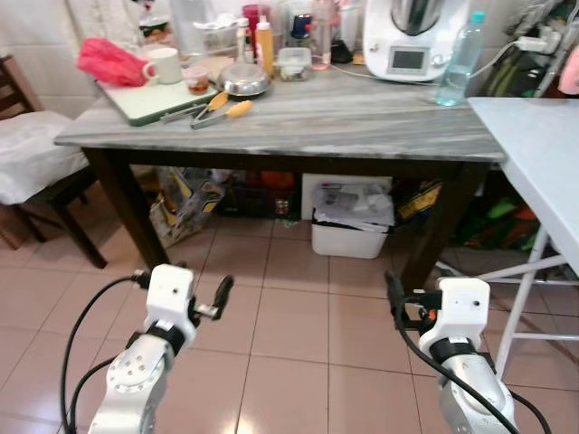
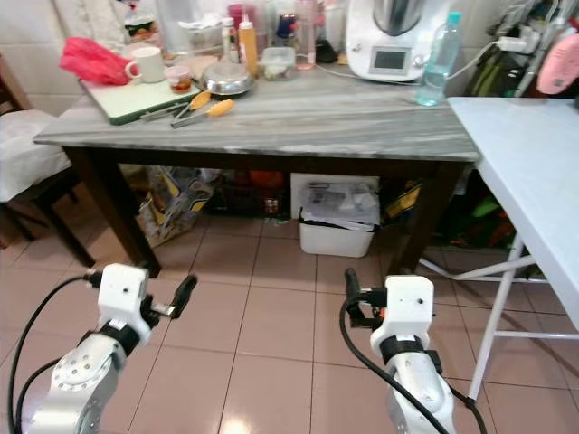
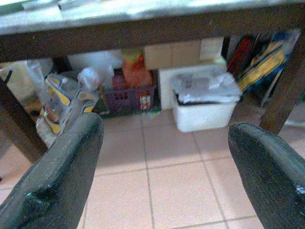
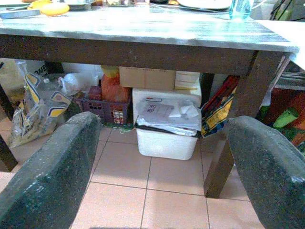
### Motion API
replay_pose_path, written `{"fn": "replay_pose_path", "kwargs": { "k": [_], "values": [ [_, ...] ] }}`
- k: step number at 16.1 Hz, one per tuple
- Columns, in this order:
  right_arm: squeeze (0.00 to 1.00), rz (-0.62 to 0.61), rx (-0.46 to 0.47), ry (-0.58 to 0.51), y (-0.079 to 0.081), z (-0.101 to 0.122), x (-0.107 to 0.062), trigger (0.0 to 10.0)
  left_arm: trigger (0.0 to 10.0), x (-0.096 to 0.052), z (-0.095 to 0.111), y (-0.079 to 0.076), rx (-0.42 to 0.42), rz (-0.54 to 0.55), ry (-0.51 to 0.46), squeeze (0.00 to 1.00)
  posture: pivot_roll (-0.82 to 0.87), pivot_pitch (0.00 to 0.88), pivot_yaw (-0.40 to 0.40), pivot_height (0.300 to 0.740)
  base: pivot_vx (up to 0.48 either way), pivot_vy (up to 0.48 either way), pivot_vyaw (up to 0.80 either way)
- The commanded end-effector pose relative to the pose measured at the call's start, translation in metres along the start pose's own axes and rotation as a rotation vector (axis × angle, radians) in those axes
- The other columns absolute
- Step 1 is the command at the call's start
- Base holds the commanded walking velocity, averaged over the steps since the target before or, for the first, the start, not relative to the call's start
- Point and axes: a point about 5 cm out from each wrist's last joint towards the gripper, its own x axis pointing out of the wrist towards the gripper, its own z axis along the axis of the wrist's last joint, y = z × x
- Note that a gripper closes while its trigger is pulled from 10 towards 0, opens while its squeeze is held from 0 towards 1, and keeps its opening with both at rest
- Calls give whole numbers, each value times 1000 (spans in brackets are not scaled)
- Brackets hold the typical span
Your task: Setting the table
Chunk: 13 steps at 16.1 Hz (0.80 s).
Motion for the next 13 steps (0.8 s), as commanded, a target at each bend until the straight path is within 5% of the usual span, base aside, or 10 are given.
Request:
{"fn": "replay_pose_path", "kwargs": {
  "k": [1, 6, 13],
  "values": [
    [0, 0, 3, -4, 0, 3, 3, 10000, 10000, 3, -4, 9, 17, 35, 1, 0, -123, 0, 39, 740, 0, 0, -775],
    [0, 0, 5, -13, 0, 6, 4, 10000, 10000, 4, -11, 8, 30, 27, -14, 0, -129, 0, 38, 740, 0, 0, -775],
    [0, 7, 46, 23, -2, 4, 4, 10000, 10000, 8, -23, 9, 35, 19, -7, 0, -138, 0, 41, 740, 0, 0, 0]
  ]
}}
